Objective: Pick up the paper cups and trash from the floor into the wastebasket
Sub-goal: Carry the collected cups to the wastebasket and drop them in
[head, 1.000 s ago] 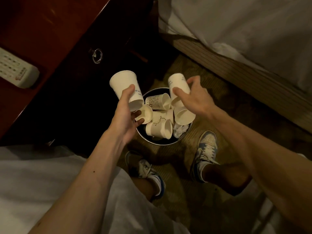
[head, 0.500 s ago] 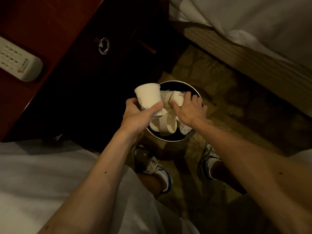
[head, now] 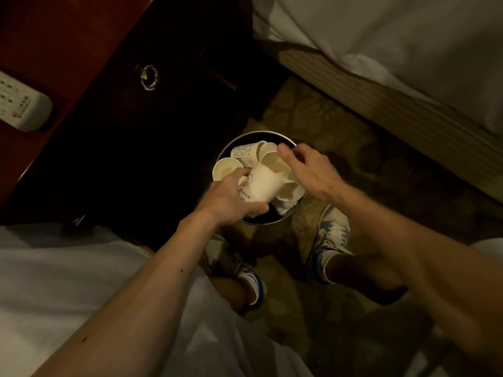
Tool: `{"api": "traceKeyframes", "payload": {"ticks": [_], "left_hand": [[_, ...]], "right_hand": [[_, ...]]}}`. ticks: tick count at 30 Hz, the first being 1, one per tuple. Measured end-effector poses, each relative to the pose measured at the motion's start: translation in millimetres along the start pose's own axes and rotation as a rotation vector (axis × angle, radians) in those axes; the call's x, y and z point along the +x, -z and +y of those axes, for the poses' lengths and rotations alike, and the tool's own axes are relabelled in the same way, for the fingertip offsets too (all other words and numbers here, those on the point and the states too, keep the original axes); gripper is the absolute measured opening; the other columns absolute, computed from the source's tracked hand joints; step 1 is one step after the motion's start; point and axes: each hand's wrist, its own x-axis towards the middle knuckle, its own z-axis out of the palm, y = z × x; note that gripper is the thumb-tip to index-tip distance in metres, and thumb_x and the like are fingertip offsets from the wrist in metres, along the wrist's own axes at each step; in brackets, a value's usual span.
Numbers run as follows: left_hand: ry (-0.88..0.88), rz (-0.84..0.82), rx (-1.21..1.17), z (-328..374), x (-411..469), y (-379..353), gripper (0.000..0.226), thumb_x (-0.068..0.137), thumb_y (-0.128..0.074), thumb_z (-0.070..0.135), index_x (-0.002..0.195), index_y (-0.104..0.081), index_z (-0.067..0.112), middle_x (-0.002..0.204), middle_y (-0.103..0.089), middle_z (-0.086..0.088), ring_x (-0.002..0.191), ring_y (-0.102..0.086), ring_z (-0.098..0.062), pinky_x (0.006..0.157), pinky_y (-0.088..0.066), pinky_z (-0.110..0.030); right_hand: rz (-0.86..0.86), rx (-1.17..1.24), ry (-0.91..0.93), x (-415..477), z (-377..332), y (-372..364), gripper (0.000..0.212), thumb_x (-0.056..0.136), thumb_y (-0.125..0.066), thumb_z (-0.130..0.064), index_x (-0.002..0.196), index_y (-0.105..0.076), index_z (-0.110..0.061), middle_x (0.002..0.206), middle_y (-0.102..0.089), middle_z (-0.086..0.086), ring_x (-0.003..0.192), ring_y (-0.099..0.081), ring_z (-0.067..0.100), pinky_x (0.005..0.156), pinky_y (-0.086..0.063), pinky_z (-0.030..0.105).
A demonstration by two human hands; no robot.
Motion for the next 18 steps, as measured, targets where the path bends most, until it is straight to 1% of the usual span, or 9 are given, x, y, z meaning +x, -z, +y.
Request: {"api": "traceKeyframes", "payload": {"ticks": [2,4,6,8,10,12,14,16,18], "left_hand": [[-0.090,-0.077,0.092,8,-2,-11,0.093,0.062,-0.090,0.046,0.141,-0.042,0.038,0.132,-0.053,0.000,0.109,-0.052,-0.020,0.084,-0.042,-0.032],[-0.180,-0.128,0.181,17,-3,-23,0.086,0.062,-0.091,0.038,0.135,-0.047,0.033,0.128,-0.055,0.002,0.110,-0.050,-0.019,0.086,-0.041,-0.033],[-0.214,-0.129,0.233,19,-1,-33,0.077,0.062,-0.092,0.032,0.127,-0.049,0.031,0.126,-0.054,0.001,0.113,-0.051,-0.021,0.090,-0.043,-0.036],[-0.220,-0.098,0.270,18,3,-40,0.071,0.064,-0.091,0.030,0.120,-0.047,0.028,0.123,-0.056,-0.001,0.110,-0.053,-0.022,0.088,-0.044,-0.037],[-0.229,-0.058,0.333,14,6,-43,0.071,0.065,-0.090,0.033,0.121,-0.046,0.028,0.124,-0.058,-0.001,0.110,-0.054,-0.022,0.087,-0.043,-0.038],[-0.235,0.004,0.408,12,10,-45,0.075,0.067,-0.088,0.034,0.130,-0.047,0.030,0.126,-0.060,-0.001,0.113,-0.054,-0.024,0.088,-0.045,-0.043],[-0.225,0.052,0.458,9,15,-45,0.079,0.073,-0.085,0.032,0.139,-0.043,0.034,0.126,-0.059,-0.004,0.117,-0.051,-0.026,0.089,-0.046,-0.046],[-0.207,0.060,0.482,6,19,-46,0.078,0.075,-0.083,0.030,0.142,-0.042,0.033,0.126,-0.056,-0.005,0.118,-0.049,-0.028,0.090,-0.047,-0.047],[-0.197,0.057,0.504,3,25,-47,0.074,0.074,-0.084,0.032,0.138,-0.047,0.027,0.125,-0.056,-0.005,0.116,-0.052,-0.028,0.086,-0.048,-0.045]], "right_hand": [[-0.143,-0.049,0.006,-13,10,4,0.064,0.078,-0.050,-0.079,0.115,-0.057,-0.028,0.109,-0.058,-0.003,0.089,-0.058,0.007,0.065,-0.046,0.025],[-0.197,-0.094,0.015,-22,23,1,0.050,0.080,-0.064,-0.066,0.110,-0.059,-0.026,0.102,-0.061,-0.005,0.088,-0.061,0.007,0.062,-0.047,0.021],[-0.225,-0.050,0.008,-25,33,-2,0.048,0.083,-0.070,-0.053,0.118,-0.061,-0.021,0.100,-0.063,-0.006,0.093,-0.064,0.011,0.066,-0.050,0.021],[-0.263,-0.022,-0.005,-26,39,-2,0.055,0.083,-0.074,-0.045,0.130,-0.058,-0.021,0.100,-0.062,-0.009,0.097,-0.062,0.011,0.071,-0.049,0.021],[-0.279,-0.033,0.008,-25,42,-5,0.062,0.082,-0.076,-0.041,0.136,-0.054,-0.023,0.102,-0.063,-0.008,0.100,-0.061,0.013,0.078,-0.049,0.026],[-0.232,-0.025,0.027,-23,42,-13,0.062,0.083,-0.075,-0.041,0.137,-0.052,-0.024,0.111,-0.066,-0.002,0.106,-0.061,0.018,0.086,-0.052,0.034],[-0.171,-0.031,0.044,-22,40,-20,0.060,0.085,-0.072,-0.043,0.139,-0.050,-0.025,0.118,-0.066,0.004,0.109,-0.060,0.021,0.093,-0.051,0.041],[-0.144,-0.054,0.065,-21,39,-26,0.061,0.087,-0.069,-0.046,0.141,-0.048,-0.026,0.121,-0.065,0.006,0.109,-0.060,0.023,0.093,-0.051,0.040],[-0.126,-0.072,0.098,-20,41,-31,0.061,0.087,-0.069,-0.047,0.141,-0.049,-0.025,0.122,-0.065,0.005,0.108,-0.061,0.021,0.087,-0.049,0.034]]}}
